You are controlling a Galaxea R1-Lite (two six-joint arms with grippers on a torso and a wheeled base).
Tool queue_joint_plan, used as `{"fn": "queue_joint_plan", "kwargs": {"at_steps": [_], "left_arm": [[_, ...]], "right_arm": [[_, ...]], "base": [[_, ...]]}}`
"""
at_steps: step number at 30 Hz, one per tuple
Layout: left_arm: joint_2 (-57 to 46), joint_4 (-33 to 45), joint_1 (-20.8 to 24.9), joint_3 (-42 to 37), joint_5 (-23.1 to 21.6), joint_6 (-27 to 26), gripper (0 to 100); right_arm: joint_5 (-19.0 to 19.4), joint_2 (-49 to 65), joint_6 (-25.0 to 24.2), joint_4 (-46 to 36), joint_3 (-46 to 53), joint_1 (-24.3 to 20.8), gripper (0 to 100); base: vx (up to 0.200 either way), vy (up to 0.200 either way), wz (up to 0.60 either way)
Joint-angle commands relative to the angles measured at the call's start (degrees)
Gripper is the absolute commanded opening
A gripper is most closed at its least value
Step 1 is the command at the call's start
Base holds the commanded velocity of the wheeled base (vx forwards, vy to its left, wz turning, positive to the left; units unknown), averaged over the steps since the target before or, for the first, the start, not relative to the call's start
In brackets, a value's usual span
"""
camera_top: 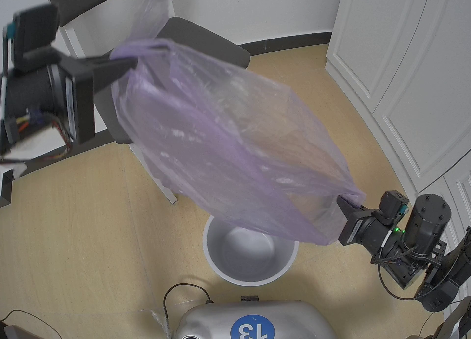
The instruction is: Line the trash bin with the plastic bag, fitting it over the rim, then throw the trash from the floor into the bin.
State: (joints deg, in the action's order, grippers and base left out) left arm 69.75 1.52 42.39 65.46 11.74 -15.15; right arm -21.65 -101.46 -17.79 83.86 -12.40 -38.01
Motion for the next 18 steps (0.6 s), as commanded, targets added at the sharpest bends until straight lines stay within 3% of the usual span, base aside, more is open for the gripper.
{"fn": "queue_joint_plan", "kwargs": {"at_steps": [1,5,13,18], "left_arm": [[-5.07,-1.08,-4.59,-6.75,-4.36,2.15,0],[-7.70,-1.26,-4.68,-7.54,-4.97,2.32,0],[-10.52,-1.52,-2.48,-8.95,-5.15,2.85,0],[-11.04,-4.86,-0.99,-12.99,-5.24,8.65,0]], "right_arm": [[-2.96,1.09,0.74,6.14,6.86,1.01,0],[-4.80,3.20,0.82,6.14,6.77,3.73,0],[-7.18,6.28,3.90,6.05,6.33,3.29,0],[-8.32,6.01,3.99,6.05,6.42,3.03,0]], "base": [[0.000,0.000,0.00],[0.000,0.000,0.00],[0.000,0.000,0.00],[0.000,0.000,0.00]]}}
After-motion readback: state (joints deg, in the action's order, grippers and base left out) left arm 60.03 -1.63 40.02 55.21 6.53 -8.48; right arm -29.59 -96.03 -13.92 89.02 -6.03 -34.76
